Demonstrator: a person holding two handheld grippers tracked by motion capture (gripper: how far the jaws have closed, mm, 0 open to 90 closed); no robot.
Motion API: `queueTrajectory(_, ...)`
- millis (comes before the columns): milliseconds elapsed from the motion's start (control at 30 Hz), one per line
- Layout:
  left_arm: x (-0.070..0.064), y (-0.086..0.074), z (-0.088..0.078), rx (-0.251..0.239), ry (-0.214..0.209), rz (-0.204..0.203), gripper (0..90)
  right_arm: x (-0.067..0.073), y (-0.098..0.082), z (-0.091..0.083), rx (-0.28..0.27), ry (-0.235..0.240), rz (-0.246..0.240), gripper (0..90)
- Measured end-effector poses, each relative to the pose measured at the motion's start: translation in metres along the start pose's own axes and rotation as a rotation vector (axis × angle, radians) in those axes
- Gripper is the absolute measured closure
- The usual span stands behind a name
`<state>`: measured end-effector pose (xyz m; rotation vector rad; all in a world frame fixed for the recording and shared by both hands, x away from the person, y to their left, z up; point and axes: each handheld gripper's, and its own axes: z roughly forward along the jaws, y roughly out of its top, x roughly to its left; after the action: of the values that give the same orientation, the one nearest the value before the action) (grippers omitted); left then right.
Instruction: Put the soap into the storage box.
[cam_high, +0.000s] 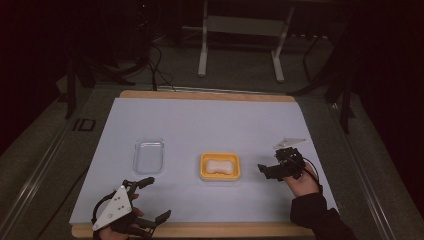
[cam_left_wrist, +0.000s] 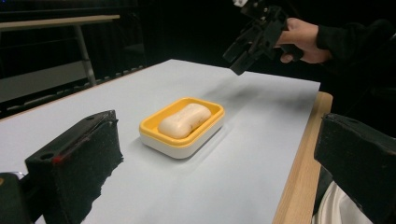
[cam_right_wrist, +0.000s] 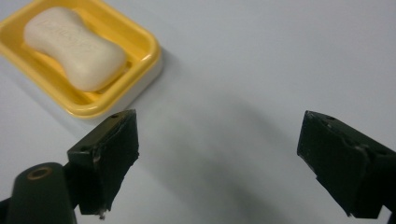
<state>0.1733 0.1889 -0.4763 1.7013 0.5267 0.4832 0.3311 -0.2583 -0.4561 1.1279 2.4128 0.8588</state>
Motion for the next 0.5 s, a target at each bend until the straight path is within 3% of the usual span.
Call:
queueTrajectory(267, 0.000, 0.000, 0.001, 0.003, 0.000, -0.002, 0.8, -0.002, -0.015, -0.011, -0.018, -0.014, 0.033, 12.4)
queueTrajectory(500, 0.000, 0.000, 0.000, 0.002, -0.001, -0.002, 0.8, -0.001, -0.026, -0.019, -0.030, -0.040, 0.022, 12.0)
